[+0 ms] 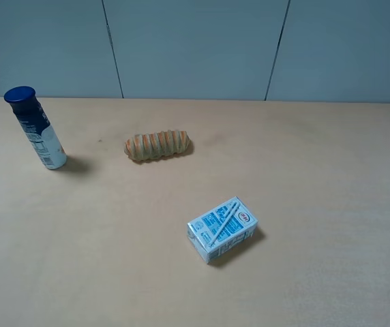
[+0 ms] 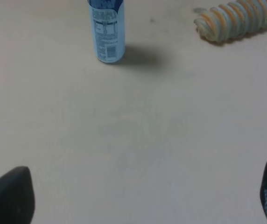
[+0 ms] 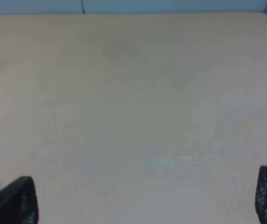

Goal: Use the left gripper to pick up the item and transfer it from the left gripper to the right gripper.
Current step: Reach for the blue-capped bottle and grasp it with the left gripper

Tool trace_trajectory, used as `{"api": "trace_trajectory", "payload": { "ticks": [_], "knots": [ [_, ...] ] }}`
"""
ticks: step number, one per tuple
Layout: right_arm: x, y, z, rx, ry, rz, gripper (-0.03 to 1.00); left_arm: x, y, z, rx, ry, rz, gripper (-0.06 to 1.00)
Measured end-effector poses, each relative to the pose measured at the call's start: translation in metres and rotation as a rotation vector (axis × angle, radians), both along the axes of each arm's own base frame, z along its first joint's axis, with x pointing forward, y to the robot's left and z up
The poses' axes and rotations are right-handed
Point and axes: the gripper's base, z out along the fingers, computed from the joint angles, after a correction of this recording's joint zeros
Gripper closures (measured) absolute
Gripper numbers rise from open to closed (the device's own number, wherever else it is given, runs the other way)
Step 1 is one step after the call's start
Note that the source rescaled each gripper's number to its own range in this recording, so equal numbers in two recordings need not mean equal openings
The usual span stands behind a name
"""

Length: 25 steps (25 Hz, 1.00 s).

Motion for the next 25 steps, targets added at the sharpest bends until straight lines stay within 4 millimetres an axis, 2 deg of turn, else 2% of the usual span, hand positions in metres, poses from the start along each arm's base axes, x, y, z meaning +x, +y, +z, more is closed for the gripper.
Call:
{"api": "trace_trajectory", "payload": {
  "ticks": [4,7,10,14,17,20,25],
  "knots": [
    [0.000,0.000,0.000,0.000,0.000,0.000,-0.03,0.000,0.000,0.000,0.001,-0.001,0.001,0.01],
    [0.000,0.000,0.000,0.000,0.000,0.000,-0.03,-0.002,0.002,0.008,0.017,-0.024,0.013,0.01],
    [0.000,0.000,0.000,0.000,0.000,0.000,-0.03,0.000,0.005,0.030,0.049,-0.037,0.036,0.01],
    [0.000,0.000,0.000,0.000,0.000,0.000,-0.03,0.014,0.006,0.058,0.072,0.004,0.047,0.01],
    [0.000,0.000,0.000,0.000,0.000,0.000,-0.03,0.033,0.005,0.078,0.080,0.049,0.048,0.00],
    [0.000,0.000,0.000,0.000,0.000,0.000,-0.03,0.059,0.002,0.092,0.088,0.121,0.045,-0.04],
    [0.000,0.000,0.000,0.000,0.000,0.000,-0.03,0.107,-0.002,0.107,0.099,0.236,0.040,-0.05]
  ]
}}
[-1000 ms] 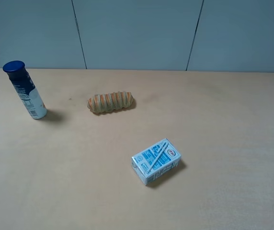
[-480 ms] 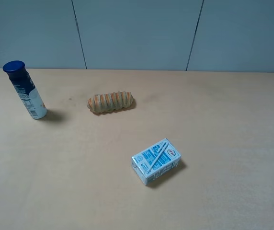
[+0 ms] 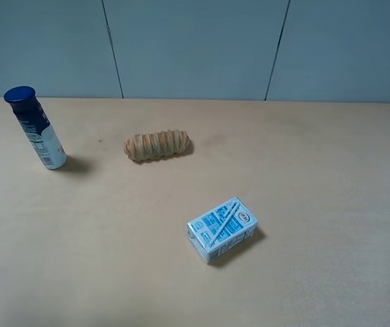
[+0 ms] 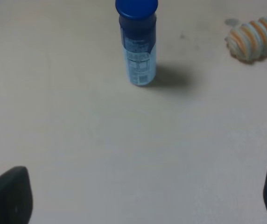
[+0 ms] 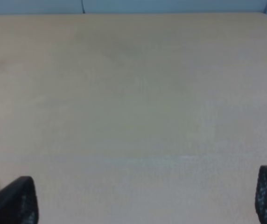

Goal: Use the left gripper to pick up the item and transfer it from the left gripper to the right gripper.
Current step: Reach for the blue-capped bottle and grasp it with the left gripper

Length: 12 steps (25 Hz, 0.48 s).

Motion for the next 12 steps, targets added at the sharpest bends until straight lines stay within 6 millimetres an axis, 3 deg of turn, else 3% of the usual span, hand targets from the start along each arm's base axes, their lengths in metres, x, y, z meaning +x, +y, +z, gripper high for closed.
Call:
{"api": "trace_trajectory", "payload": {
  "ticks": [12],
  "knots": [
    [0.000,0.000,0.000,0.003,0.000,-0.001,-0.03,0.121,-0.013,-0.002,-0.012,0.272,0.012,-0.05]
  ]
}}
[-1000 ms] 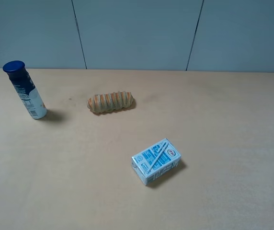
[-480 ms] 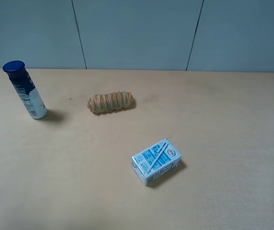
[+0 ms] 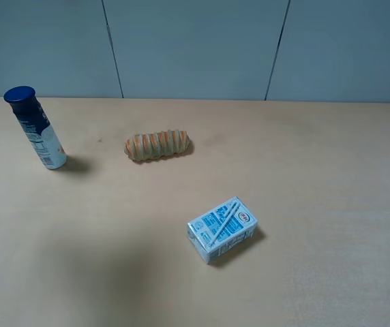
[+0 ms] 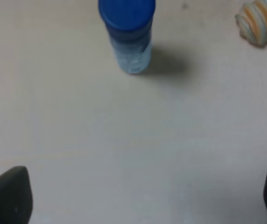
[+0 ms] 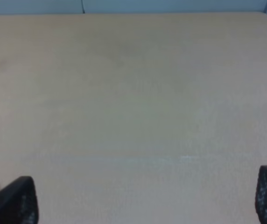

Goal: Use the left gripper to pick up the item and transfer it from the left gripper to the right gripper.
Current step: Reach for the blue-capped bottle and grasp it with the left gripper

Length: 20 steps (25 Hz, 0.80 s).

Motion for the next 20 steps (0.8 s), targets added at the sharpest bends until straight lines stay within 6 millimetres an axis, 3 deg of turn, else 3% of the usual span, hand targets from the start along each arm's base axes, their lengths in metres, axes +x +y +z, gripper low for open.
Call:
{"api": "trace_trajectory", "payload": {
  "ticks": [11,16,20],
  "knots": [
    [0.000,0.000,0.000,0.000,0.000,0.000,-0.03,0.089,-0.008,-0.016,-0.009,0.138,0.046,-0.05],
    [0.000,0.000,0.000,0.000,0.000,0.000,-0.03,0.113,-0.008,-0.031,-0.026,0.178,0.078,-0.05],
    [0.000,0.000,0.000,0.000,0.000,0.000,-0.03,0.122,0.004,-0.042,-0.097,0.216,0.127,-0.05]
  ]
}}
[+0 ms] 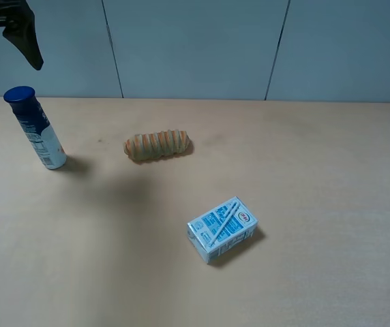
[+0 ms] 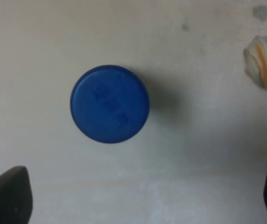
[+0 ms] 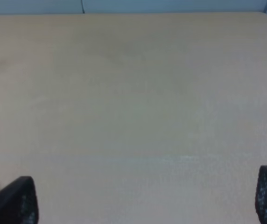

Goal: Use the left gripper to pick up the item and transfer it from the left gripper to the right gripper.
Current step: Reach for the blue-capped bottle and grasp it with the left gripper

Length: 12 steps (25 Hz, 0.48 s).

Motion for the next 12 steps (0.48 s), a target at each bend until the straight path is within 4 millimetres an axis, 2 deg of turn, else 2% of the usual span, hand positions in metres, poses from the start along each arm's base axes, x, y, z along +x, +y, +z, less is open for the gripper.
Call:
{"api": "trace_trajectory", "payload": {
  "ticks": [7,12],
  "knots": [
    [0.000,0.000,0.000,0.000,0.000,0.000,-0.03,0.010,0.019,-0.015,-0.003,0.041,0.040,-0.05],
    [0.000,0.000,0.000,0.000,0.000,0.000,-0.03,0.023,0.020,-0.042,0.007,0.115,0.028,-0.05]
  ]
}}
